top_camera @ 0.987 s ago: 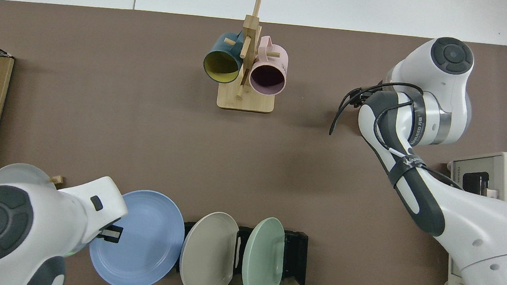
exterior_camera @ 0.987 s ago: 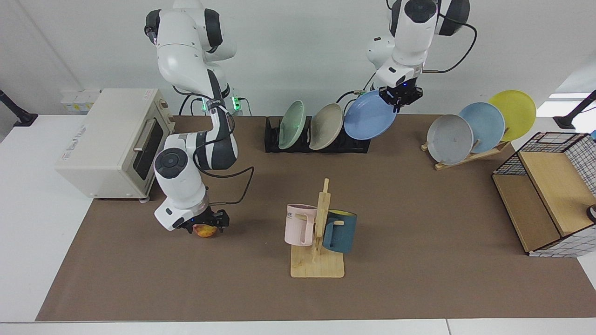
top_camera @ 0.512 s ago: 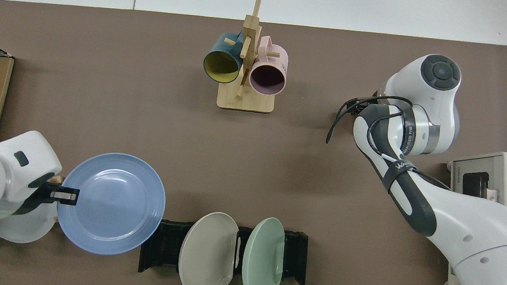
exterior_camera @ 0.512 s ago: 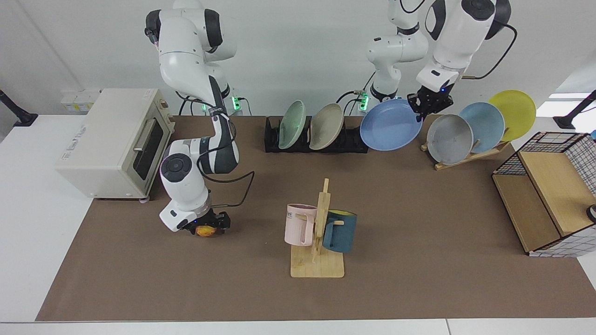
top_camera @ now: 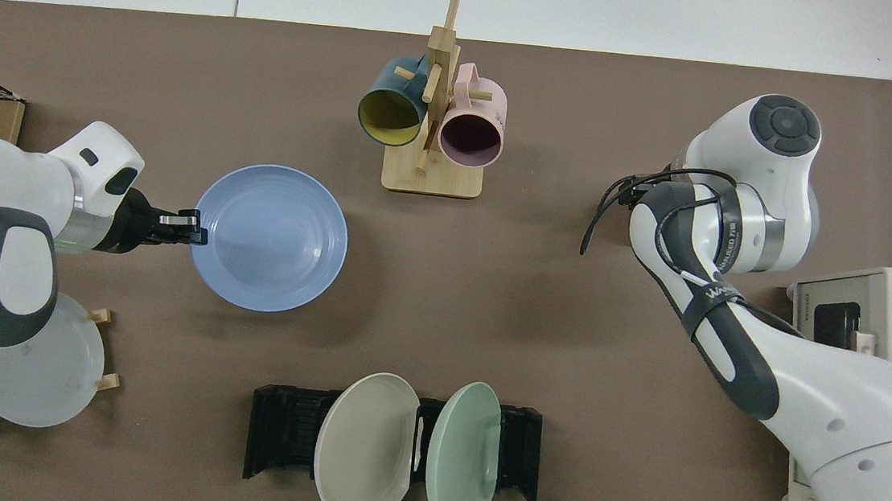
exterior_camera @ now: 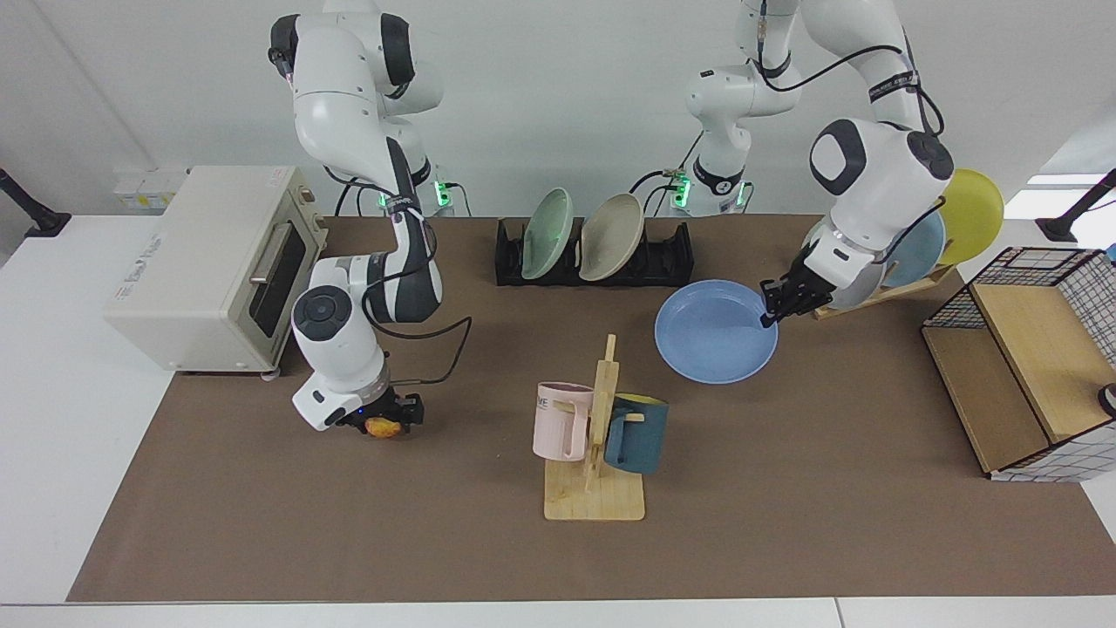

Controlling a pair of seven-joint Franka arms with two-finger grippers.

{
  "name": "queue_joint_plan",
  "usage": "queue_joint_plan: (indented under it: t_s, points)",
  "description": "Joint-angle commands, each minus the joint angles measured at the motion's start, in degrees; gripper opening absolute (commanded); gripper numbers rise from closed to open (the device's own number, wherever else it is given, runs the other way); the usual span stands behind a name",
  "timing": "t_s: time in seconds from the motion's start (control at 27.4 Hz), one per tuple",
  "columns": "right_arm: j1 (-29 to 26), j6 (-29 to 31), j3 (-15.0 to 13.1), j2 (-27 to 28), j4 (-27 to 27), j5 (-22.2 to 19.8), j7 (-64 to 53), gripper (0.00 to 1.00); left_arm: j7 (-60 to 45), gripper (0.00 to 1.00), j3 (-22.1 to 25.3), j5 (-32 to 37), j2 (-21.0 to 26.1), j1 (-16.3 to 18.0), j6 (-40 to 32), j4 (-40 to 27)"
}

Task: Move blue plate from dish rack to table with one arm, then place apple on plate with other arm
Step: 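Lift the blue plate from the rack with the left gripper toward table center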

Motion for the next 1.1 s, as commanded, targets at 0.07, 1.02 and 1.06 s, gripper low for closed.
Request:
queue_joint_plan:
  t_s: [0.07, 1.02, 1.06]
  points:
    - [0.5, -2.2, 0.4, -4.0, 0.1, 0.6, 0.4, 0.0, -0.4, 0.0, -1.1, -3.5, 3.0, -3.2, 5.4, -1.1]
    - [1.5, -18.9, 0.3, -21.4, -4.4, 0.0, 4.8, 0.01, -1.4, 0.0, -10.5, -11.7, 7.8, -6.9, 24.3, -9.1]
    - [1.6, -18.9, 0.4, -21.8, -5.0, -0.1, 5.4, 0.0, -1.4, 0.08, -10.6, -11.8, 7.8, -6.9, 24.5, -9.0]
